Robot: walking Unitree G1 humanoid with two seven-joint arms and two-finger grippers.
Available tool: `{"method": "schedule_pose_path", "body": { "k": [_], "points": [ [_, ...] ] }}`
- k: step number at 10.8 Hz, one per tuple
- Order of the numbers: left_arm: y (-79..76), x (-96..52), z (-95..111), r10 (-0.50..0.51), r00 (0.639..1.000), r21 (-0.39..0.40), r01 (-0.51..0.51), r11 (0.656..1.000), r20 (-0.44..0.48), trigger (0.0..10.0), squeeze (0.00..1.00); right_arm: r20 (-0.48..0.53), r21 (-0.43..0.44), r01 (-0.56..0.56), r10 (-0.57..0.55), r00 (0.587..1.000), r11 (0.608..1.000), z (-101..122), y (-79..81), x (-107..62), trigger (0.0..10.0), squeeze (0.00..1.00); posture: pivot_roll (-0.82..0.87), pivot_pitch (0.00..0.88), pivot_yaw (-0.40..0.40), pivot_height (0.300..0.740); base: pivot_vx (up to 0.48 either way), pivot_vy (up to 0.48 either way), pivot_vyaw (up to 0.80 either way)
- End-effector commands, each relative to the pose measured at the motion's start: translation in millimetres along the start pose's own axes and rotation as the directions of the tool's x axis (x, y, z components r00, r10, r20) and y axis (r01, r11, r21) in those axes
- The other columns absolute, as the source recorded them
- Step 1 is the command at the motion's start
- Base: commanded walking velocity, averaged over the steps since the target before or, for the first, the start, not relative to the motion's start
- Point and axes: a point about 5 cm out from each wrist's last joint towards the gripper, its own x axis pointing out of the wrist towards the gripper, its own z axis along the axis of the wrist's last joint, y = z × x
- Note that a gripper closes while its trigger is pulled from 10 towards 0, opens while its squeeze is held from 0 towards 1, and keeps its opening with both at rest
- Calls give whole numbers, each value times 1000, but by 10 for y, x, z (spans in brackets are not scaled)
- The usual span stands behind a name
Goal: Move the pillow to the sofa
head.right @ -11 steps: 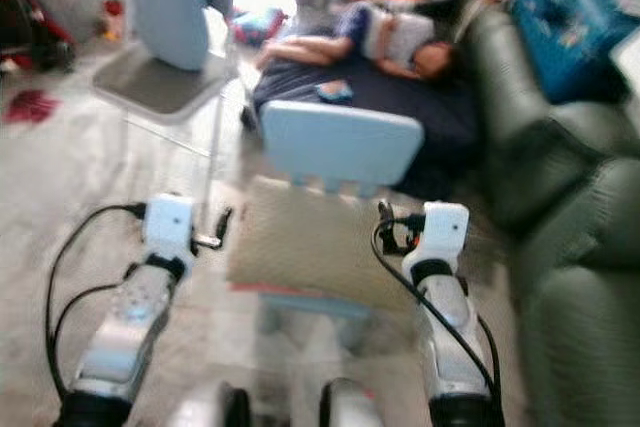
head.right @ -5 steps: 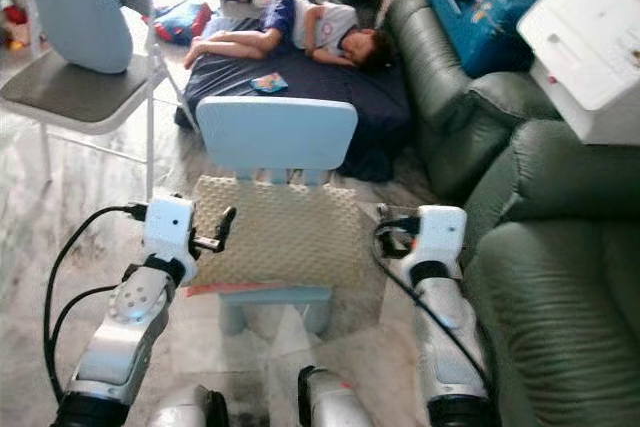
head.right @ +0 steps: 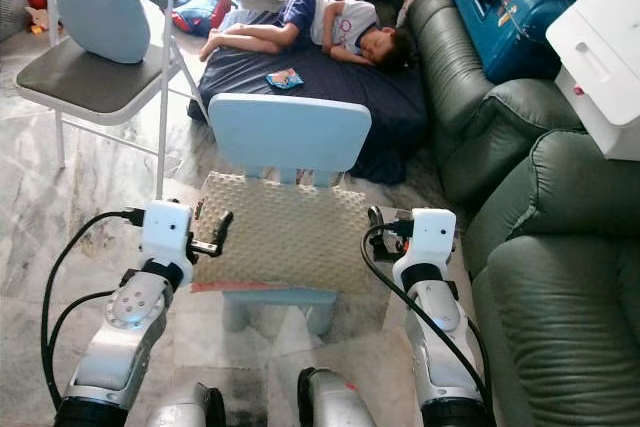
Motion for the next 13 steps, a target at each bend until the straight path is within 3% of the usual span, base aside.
{"method": "schedule_pose_path", "body": {
  "k": [1,13],
  "points": [
    [-20,-4,-31,13,1000,-38,-14,999,-21,10000,0,7,-9,1,-1,1000,1000,21,-26,-6,10000,0,-64,129,-65,690,0,0,0],
    [29,8,4,73,997,32,-73,997,12,10000,0,5,6,-15,14,1000,1000,5,21,-16,10000,0,-68,130,-62,619,0,0,0]
  ]
}}
